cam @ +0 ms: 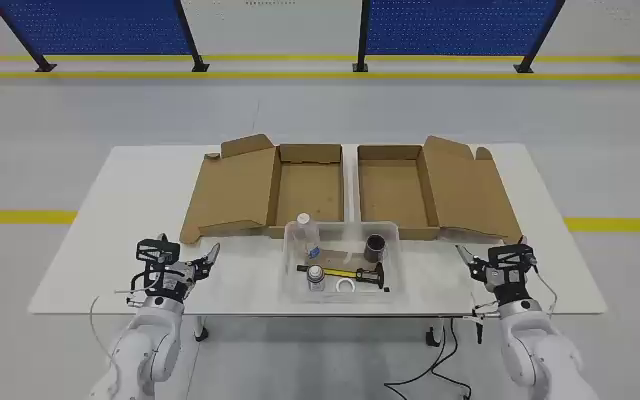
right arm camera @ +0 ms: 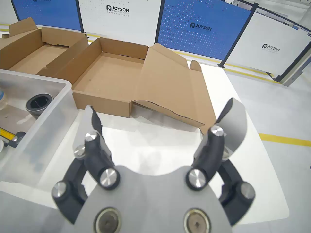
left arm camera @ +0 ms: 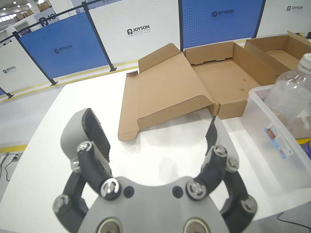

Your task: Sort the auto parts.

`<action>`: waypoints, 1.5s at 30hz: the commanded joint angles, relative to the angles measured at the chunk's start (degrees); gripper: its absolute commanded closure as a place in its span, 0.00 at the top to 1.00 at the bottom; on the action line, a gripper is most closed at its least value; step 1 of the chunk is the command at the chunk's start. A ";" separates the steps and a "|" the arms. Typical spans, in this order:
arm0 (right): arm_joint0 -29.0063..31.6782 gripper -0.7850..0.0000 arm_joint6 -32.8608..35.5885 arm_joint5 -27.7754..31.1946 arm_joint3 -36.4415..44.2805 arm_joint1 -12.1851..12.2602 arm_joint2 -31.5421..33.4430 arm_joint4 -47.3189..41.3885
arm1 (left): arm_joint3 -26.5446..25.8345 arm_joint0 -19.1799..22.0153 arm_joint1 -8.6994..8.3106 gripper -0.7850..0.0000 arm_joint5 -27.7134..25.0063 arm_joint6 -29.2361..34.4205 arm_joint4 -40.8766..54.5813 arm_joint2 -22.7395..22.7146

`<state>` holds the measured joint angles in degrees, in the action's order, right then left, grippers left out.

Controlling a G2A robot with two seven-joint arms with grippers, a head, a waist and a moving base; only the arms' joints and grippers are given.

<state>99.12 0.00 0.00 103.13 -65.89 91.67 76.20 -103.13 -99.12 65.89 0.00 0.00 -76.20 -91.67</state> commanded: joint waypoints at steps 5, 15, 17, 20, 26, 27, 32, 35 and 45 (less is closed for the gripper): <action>0.00 1.00 0.00 0.00 0.00 0.00 0.00 0.00 | 0.00 0.00 0.00 1.00 0.00 0.00 0.00 0.00; 0.00 1.00 0.00 0.00 0.00 0.00 0.00 0.00 | 1.28 5.05 0.21 1.00 -3.86 1.04 1.60 1.57; 0.00 1.00 0.00 0.00 0.00 0.00 0.00 0.00 | 1.48 7.07 0.19 1.00 -6.59 1.39 1.50 2.53; 0.00 1.00 0.00 0.00 0.00 0.00 0.00 0.00 | 1.51 10.18 0.25 1.00 -10.89 2.78 1.67 4.90; 0.00 1.00 0.00 0.00 0.00 0.00 0.00 0.00 | 1.83 15.87 0.90 1.00 -16.91 6.13 4.49 11.90; 0.00 1.00 0.00 0.00 0.00 0.00 0.00 0.00 | 2.14 16.64 1.03 1.00 -17.61 6.74 4.75 13.12; 0.00 1.00 0.00 0.00 0.00 0.00 0.00 0.00 | 3.86 19.86 1.83 1.00 -18.19 8.87 5.19 18.93; 0.00 1.00 0.00 0.00 0.00 0.00 0.00 0.00 | 5.50 21.24 2.27 1.00 -17.82 9.11 4.40 21.82; 0.00 1.00 0.00 0.00 0.00 0.00 0.00 0.00 | 12.20 25.78 3.50 1.00 -15.78 8.73 3.30 26.88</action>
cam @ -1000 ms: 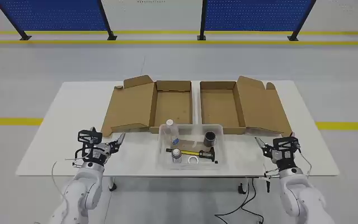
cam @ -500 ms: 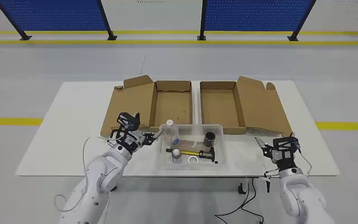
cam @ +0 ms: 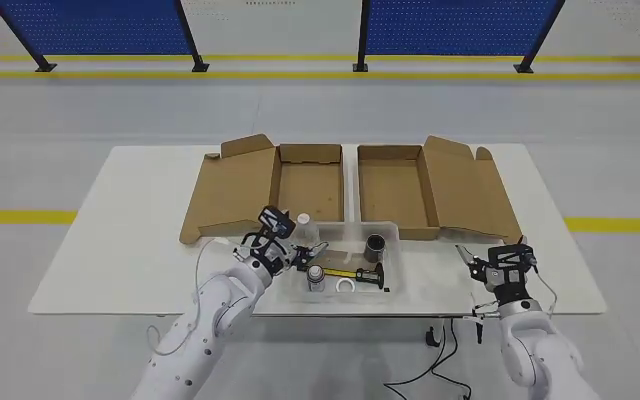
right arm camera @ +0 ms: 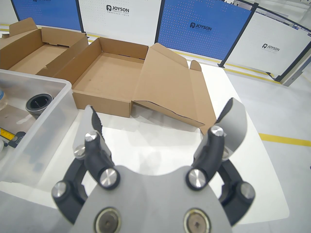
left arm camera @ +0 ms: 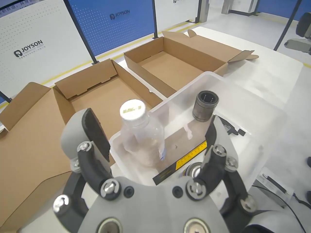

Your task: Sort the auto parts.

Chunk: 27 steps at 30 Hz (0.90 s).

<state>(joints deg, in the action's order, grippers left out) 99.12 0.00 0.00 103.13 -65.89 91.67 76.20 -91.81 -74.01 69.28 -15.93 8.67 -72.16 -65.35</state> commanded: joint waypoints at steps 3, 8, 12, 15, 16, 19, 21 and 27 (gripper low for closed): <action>0.00 1.00 0.00 0.00 0.00 0.00 0.00 0.00 | 3.38 2.12 0.51 1.00 0.86 -0.71 -1.67 1.98; 0.00 1.00 0.00 0.00 0.00 0.00 0.00 0.00 | 6.74 4.33 1.22 1.00 1.63 -1.71 -2.07 4.16; 0.00 1.00 0.00 0.00 0.00 0.00 0.00 0.00 | 9.11 5.68 1.72 1.00 2.16 -2.31 -1.87 5.34; 0.00 1.00 0.00 0.00 0.00 0.00 0.00 0.00 | 10.19 6.36 1.99 1.00 2.09 -2.56 -1.78 5.92; 0.00 1.00 0.00 0.00 0.00 0.00 0.00 0.00 | 10.45 6.46 2.05 1.00 2.11 -2.62 -1.75 6.00; 0.00 1.00 0.00 0.00 0.00 0.00 0.00 0.00 | 11.18 6.51 2.26 1.00 2.37 -2.33 -0.51 6.04; 0.00 1.00 0.00 0.00 0.00 0.00 0.00 0.00 | 11.27 6.71 2.39 1.00 2.13 -1.73 0.47 6.07; 0.00 1.00 0.00 0.00 0.00 0.00 0.00 0.00 | 11.82 6.55 2.58 0.82 2.18 -1.35 0.89 6.11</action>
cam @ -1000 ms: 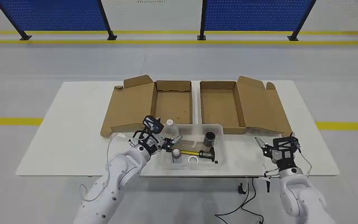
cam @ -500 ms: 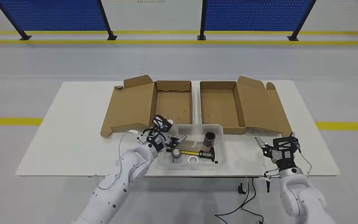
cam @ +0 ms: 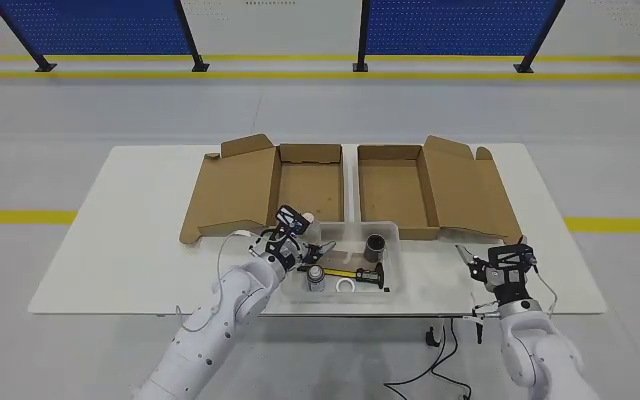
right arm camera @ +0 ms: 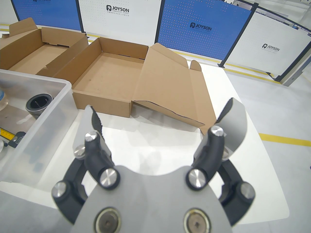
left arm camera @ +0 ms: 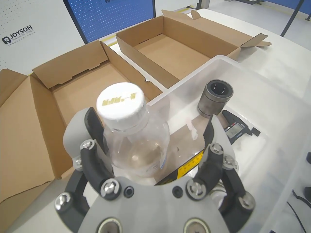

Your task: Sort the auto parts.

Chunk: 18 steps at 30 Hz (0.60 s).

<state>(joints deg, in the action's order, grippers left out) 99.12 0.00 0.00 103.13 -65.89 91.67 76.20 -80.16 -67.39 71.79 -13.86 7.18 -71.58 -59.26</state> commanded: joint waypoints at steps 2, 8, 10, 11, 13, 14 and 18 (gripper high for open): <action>0.00 1.00 0.00 0.00 0.00 0.00 0.00 0.00 | 0.37 -0.03 0.14 0.75 0.06 0.31 0.54 0.11; 0.00 1.00 0.00 0.00 0.00 0.00 0.00 0.00 | 0.71 0.03 0.33 0.84 0.18 0.53 0.33 0.30; 0.00 1.00 0.00 0.00 0.00 0.00 0.00 0.00 | 1.10 0.10 0.38 0.85 0.13 0.58 -0.07 0.43; 0.00 1.00 0.00 0.00 0.00 0.00 0.00 0.00 | 1.40 0.18 0.42 0.86 0.22 0.58 -0.28 0.48; 0.00 1.00 0.00 0.00 0.00 0.00 0.00 0.00 | 1.88 0.39 0.49 0.83 0.25 0.47 -0.62 0.61; 0.00 1.00 0.00 0.00 0.00 0.00 0.00 0.00 | 2.15 0.48 0.53 0.83 0.25 0.41 -0.70 0.66; 0.00 1.00 0.00 0.00 0.00 0.00 0.00 0.00 | 3.19 0.82 0.66 0.82 0.42 0.42 -2.01 1.09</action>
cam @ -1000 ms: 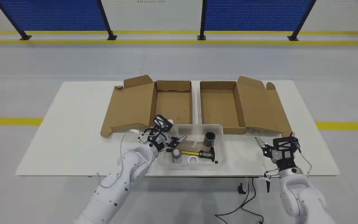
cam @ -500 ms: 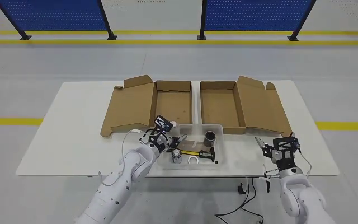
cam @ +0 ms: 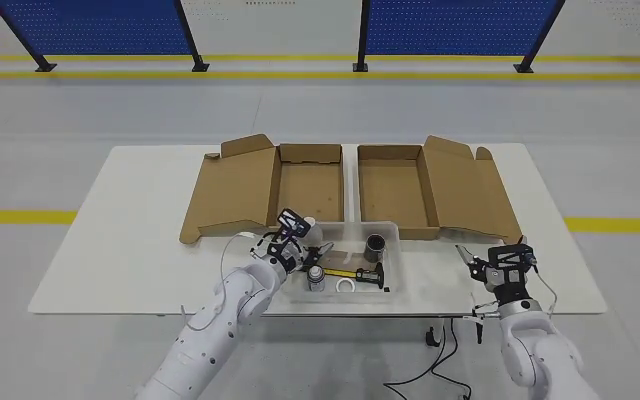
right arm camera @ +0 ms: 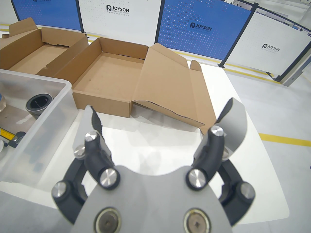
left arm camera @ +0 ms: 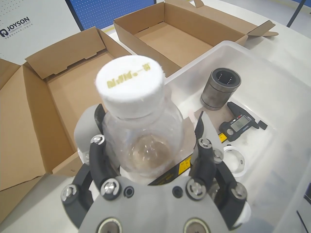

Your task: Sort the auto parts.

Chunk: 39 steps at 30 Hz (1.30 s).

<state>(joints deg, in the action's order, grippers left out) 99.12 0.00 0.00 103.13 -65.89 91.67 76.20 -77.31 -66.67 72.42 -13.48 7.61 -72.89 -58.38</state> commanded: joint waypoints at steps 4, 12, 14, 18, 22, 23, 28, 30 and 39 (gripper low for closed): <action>0.00 1.00 0.00 0.00 0.00 0.00 0.00 0.00 | 1.45 0.38 0.20 0.77 0.22 -0.77 -1.26 0.46; 0.00 1.00 0.00 0.00 0.00 0.00 0.00 0.00 | 2.76 1.04 0.53 0.64 0.69 -1.29 -1.71 0.58; 0.00 1.00 0.00 0.00 0.00 0.00 0.00 0.00 | 2.85 1.12 0.58 0.51 0.78 -1.29 -1.71 0.52; 0.00 1.00 0.00 0.00 0.00 0.00 0.00 0.00 | 2.91 1.09 0.68 0.42 0.85 -1.25 -1.65 0.41; 0.00 1.00 0.00 0.00 0.00 0.00 0.00 0.00 | 3.00 1.07 0.76 0.36 0.63 -1.24 -1.62 0.32; 0.00 1.00 0.00 0.00 0.00 0.00 0.00 0.00 | 3.01 1.08 0.78 0.31 0.58 -1.34 -1.66 0.29; 0.00 1.00 0.00 0.00 0.00 0.00 0.00 0.00 | 2.44 0.86 0.81 0.00 0.27 -1.60 -1.85 0.05; 0.00 1.00 0.00 0.00 0.00 0.00 0.00 0.00 | 1.96 0.71 0.75 0.00 -0.25 -1.87 -1.71 -0.28; 0.00 1.00 0.00 0.00 0.00 0.00 0.00 0.00 | -0.02 -0.10 0.31 0.00 -4.44 -3.84 1.18 -2.87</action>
<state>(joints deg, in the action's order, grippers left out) 99.12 0.00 0.00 103.13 -65.89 91.67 76.20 -76.72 -66.57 72.83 -17.50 3.79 -71.88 -60.83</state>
